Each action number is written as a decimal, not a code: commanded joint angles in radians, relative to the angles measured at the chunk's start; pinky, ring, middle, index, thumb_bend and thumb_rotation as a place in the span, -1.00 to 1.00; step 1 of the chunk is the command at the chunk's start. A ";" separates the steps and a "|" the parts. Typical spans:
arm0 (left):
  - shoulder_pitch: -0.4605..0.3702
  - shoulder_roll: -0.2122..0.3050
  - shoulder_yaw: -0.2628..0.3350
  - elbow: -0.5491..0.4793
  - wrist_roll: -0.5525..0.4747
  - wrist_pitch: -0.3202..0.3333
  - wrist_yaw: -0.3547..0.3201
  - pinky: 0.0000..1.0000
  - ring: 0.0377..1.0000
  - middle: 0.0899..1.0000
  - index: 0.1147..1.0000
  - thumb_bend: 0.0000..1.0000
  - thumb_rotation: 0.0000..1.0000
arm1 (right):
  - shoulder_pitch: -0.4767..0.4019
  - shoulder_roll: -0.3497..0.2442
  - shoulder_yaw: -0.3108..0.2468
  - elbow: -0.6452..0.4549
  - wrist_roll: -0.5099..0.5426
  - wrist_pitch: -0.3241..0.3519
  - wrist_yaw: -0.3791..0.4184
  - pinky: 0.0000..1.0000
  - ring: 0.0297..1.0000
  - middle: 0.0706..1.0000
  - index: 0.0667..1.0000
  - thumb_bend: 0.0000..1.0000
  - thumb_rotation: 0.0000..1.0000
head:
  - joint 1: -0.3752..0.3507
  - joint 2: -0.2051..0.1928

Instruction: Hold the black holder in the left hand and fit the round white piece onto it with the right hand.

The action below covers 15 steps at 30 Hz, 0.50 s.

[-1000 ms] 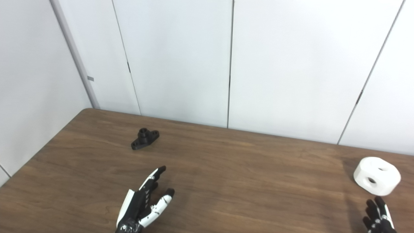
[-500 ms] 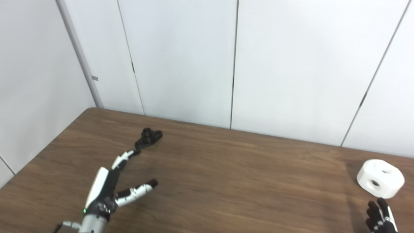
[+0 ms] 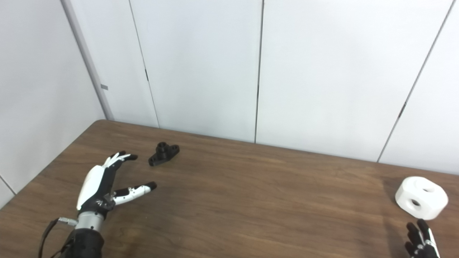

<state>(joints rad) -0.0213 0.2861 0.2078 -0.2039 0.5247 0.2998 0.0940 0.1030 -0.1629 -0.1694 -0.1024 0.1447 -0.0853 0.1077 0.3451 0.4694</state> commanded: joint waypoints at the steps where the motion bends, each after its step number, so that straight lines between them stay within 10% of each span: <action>1: -0.054 0.036 0.000 0.003 0.029 0.001 0.027 1.00 1.00 0.91 0.57 0.86 -0.26 | 0.014 0.025 0.007 0.021 0.001 -0.027 -0.014 1.00 0.95 0.90 0.96 0.40 1.00 | 0.001 0.002; 15: -0.203 0.101 -0.062 0.182 0.075 0.064 0.027 1.00 1.00 0.91 0.56 0.86 -0.19 | 0.020 0.025 0.012 0.018 0.016 -0.021 -0.002 1.00 1.00 0.95 0.98 0.33 1.00 | -0.002 0.008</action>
<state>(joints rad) -0.1832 0.3503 0.1481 -0.0146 0.5775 0.3706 0.0973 0.1037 -0.1613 -0.1674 -0.1060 0.1426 -0.0845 0.1071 0.3421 0.4771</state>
